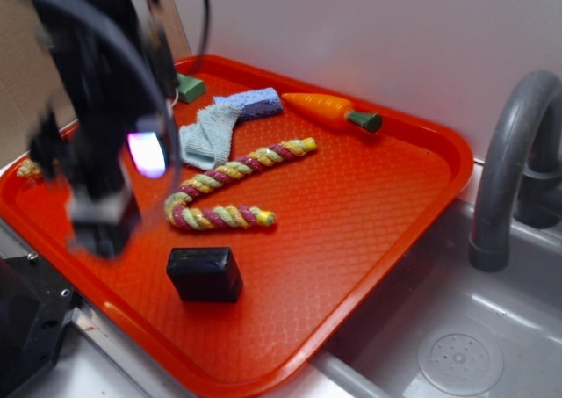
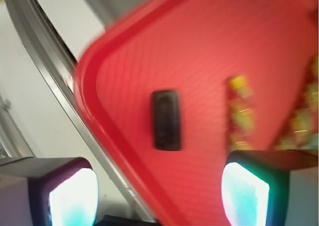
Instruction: Grab the black box.
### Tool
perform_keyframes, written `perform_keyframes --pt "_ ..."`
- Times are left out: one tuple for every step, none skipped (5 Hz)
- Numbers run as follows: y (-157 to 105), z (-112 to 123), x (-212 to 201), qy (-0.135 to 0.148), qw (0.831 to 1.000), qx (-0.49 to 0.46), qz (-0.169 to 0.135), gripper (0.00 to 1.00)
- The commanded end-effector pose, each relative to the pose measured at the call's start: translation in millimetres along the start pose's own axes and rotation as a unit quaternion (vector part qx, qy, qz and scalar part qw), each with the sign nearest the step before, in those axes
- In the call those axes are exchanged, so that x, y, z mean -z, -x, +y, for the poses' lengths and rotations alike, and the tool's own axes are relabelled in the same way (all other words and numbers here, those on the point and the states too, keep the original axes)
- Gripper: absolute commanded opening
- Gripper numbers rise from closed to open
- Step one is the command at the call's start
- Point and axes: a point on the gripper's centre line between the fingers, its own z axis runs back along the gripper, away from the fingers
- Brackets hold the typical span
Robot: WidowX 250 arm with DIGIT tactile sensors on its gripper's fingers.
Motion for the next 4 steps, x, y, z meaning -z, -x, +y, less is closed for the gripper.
perform_keyframes --pt "-25 29 40 -0.021 1.0 0.009 -0.001 1.0" --pt "-29 55 37 -0.029 0.999 -0.036 -0.016 1.0" --pt "-27 62 39 -0.014 0.999 -0.027 -0.031 1.0" --pt "-29 55 41 -0.017 0.999 -0.022 -0.025 0.0"
